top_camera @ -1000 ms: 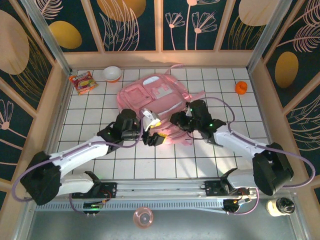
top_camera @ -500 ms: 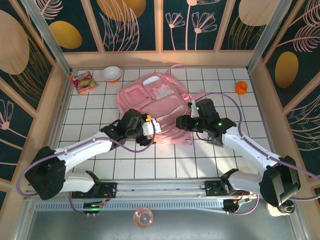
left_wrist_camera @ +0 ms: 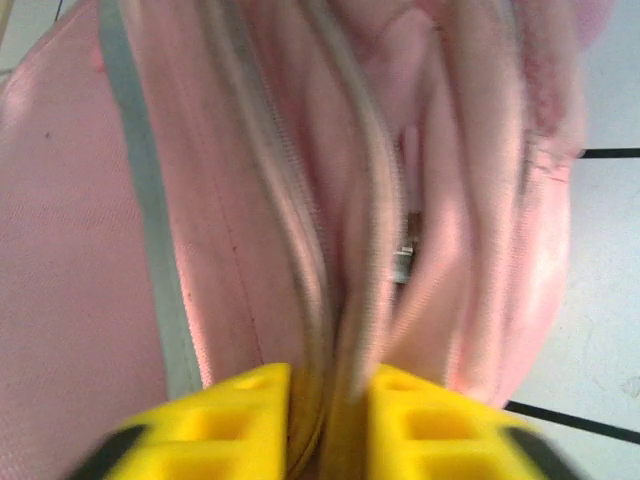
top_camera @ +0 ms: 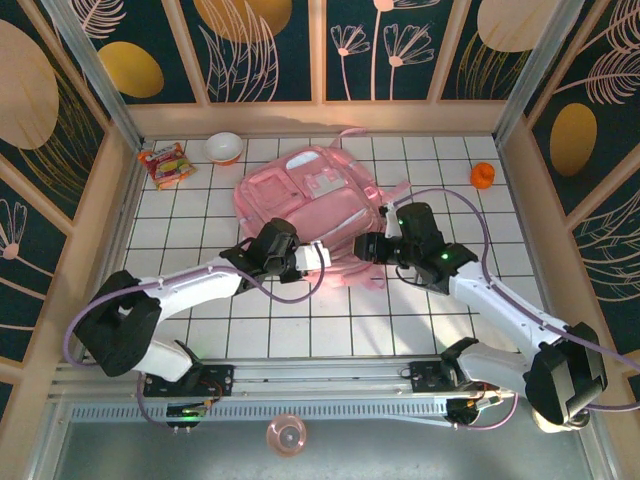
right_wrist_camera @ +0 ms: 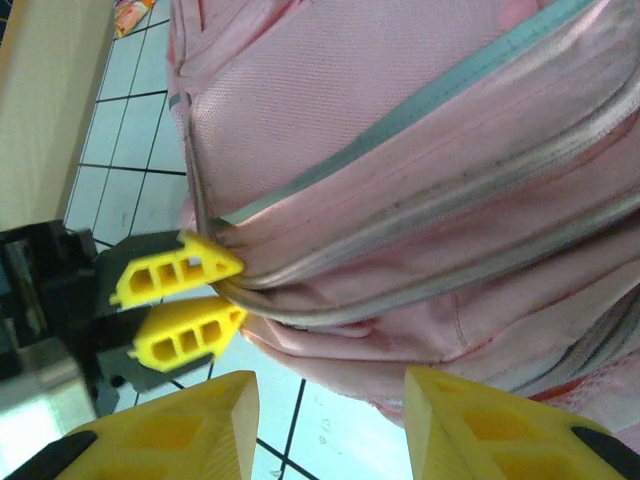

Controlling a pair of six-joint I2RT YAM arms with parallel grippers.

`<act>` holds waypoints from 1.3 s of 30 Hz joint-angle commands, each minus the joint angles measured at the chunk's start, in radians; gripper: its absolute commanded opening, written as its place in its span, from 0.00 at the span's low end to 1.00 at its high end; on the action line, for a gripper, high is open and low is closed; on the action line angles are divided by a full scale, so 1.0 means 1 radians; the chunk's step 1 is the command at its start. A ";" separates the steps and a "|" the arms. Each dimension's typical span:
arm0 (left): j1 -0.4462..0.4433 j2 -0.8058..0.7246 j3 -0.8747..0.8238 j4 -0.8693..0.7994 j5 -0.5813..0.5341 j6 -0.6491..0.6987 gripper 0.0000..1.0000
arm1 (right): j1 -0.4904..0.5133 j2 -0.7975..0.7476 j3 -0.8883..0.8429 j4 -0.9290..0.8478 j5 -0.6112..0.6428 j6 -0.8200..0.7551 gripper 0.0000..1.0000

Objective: Pack books, pencil case, and school supplies into a backpack

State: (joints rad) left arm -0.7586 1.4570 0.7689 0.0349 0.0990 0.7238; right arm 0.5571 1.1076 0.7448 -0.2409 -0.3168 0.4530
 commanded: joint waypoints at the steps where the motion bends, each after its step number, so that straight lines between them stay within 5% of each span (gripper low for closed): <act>1: 0.021 -0.080 -0.013 0.081 0.031 -0.067 0.00 | 0.000 -0.016 -0.031 0.089 -0.035 -0.100 0.42; 7: 0.097 -0.196 -0.062 0.132 0.218 -0.234 0.00 | 0.004 -0.004 -0.033 0.130 -0.118 -0.234 0.42; 14: 0.145 -0.234 -0.089 0.177 0.310 -0.305 0.00 | 0.040 0.058 -0.005 0.174 -0.194 -0.253 0.46; 21: 0.144 -0.216 -0.083 0.184 0.339 -0.322 0.02 | 0.033 0.221 0.075 0.150 -0.101 0.002 0.53; 24: 0.144 -0.203 -0.074 0.186 0.351 -0.324 0.01 | 0.038 0.234 0.038 0.315 -0.191 0.148 0.55; 29: 0.145 -0.177 -0.066 0.181 0.373 -0.329 0.03 | 0.037 0.237 0.015 0.453 -0.161 0.292 0.55; 35: 0.145 -0.178 -0.073 0.203 0.344 -0.340 0.26 | 0.035 0.237 0.029 0.487 -0.125 0.333 0.29; 39: 0.145 -0.173 -0.072 0.203 0.310 -0.324 0.47 | 0.035 0.232 0.041 0.510 -0.128 0.344 0.23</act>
State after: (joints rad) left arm -0.6178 1.2800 0.6731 0.1776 0.4118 0.3988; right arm 0.5907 1.3430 0.7612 0.1558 -0.4469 0.7700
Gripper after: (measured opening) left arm 0.421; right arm 0.231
